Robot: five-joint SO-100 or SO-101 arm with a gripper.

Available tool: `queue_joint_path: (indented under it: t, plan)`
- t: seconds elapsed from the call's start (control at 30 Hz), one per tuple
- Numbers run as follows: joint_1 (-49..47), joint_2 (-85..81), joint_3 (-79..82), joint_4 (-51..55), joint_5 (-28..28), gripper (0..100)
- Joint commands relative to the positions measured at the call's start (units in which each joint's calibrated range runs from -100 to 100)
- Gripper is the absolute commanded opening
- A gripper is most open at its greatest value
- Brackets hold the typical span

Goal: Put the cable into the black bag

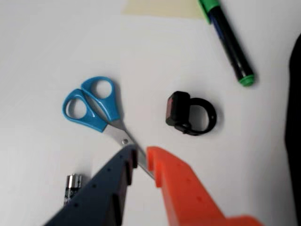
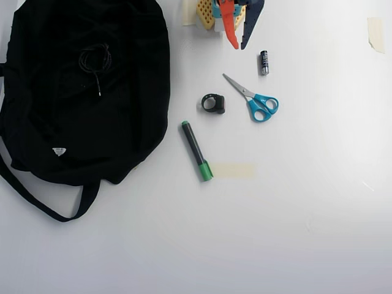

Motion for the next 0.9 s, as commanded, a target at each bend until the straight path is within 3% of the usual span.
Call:
queue_joint_path:
  t: [0.0,0.87]
  plan:
    - [-0.6,-6.8,9.3,-6.5,0.2,2]
    - [0.3,-22.6,34.9,-8.9,0.3,2]
